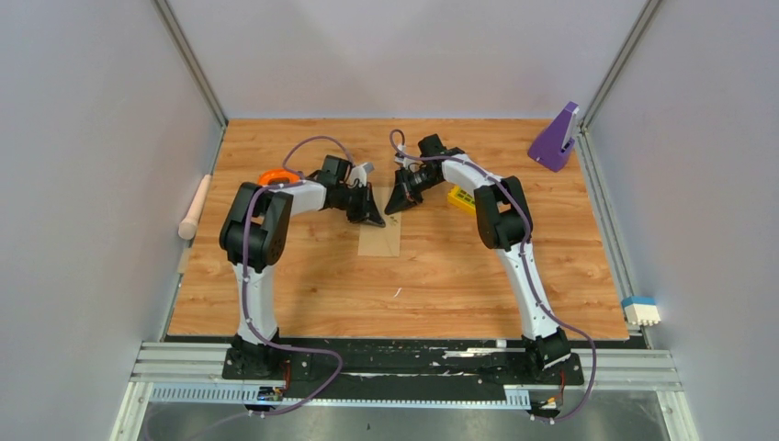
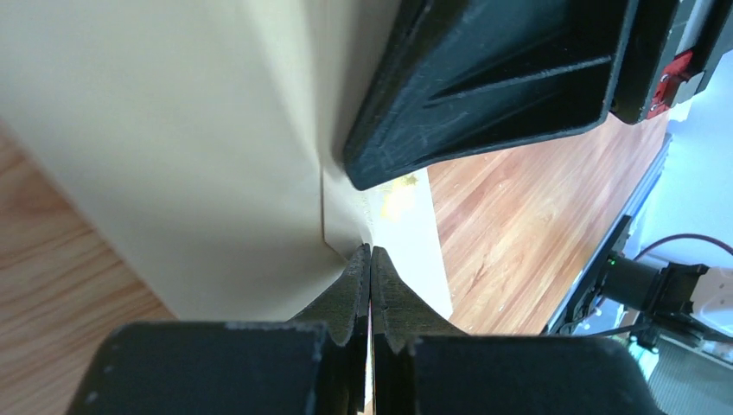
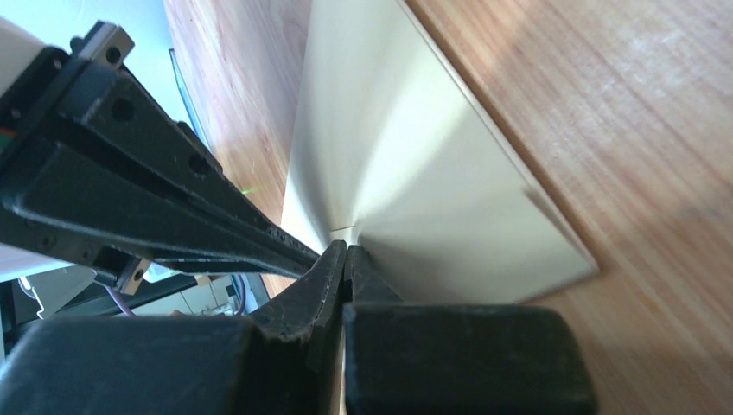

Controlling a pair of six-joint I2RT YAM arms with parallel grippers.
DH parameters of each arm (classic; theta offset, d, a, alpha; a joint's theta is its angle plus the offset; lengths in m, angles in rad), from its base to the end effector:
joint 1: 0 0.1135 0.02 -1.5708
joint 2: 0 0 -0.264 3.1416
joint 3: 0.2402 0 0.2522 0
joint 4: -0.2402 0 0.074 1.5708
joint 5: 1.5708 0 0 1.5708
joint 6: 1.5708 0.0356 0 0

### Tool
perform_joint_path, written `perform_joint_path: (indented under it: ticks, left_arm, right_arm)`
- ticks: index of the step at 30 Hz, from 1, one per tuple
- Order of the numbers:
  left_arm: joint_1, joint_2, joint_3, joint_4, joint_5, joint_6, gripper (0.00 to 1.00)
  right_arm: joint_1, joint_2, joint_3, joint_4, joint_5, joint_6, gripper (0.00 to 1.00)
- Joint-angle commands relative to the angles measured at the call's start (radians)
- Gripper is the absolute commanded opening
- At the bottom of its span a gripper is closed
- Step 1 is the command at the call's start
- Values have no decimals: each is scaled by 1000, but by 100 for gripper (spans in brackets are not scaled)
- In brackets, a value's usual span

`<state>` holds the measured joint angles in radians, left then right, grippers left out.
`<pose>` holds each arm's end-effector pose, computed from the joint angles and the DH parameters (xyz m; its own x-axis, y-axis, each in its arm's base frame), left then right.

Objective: Place the letter into the envelope and seal it
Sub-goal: Seal the envelope flap on the envelope.

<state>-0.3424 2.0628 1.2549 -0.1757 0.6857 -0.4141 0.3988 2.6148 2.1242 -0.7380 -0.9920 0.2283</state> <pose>0.3820 -0.1601 0.1260 -0.9554 0.0099 -0.2951 0.2249 0.6721 -0.7055 0.4712 0.2309 0.0957 -0.9522 -0.2669 -0.1484 -0.2626 0.4676 0.8441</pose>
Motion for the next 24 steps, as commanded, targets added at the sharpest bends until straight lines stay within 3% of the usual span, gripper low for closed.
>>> perform_joint_path:
  ticks: [1, 10, 24]
  left_arm:
    - [36, 55, -13, -18, -119, 17, 0]
    - [46, 120, 50, -23, -85, -8, 0]
    - [46, 118, 97, -86, -165, 9, 0]
  right_arm:
    - [16, 27, -29, -5, 144, -33, 0]
    - [30, 25, -35, -10, 143, -43, 0]
    - [40, 22, -36, -23, 161, -58, 0]
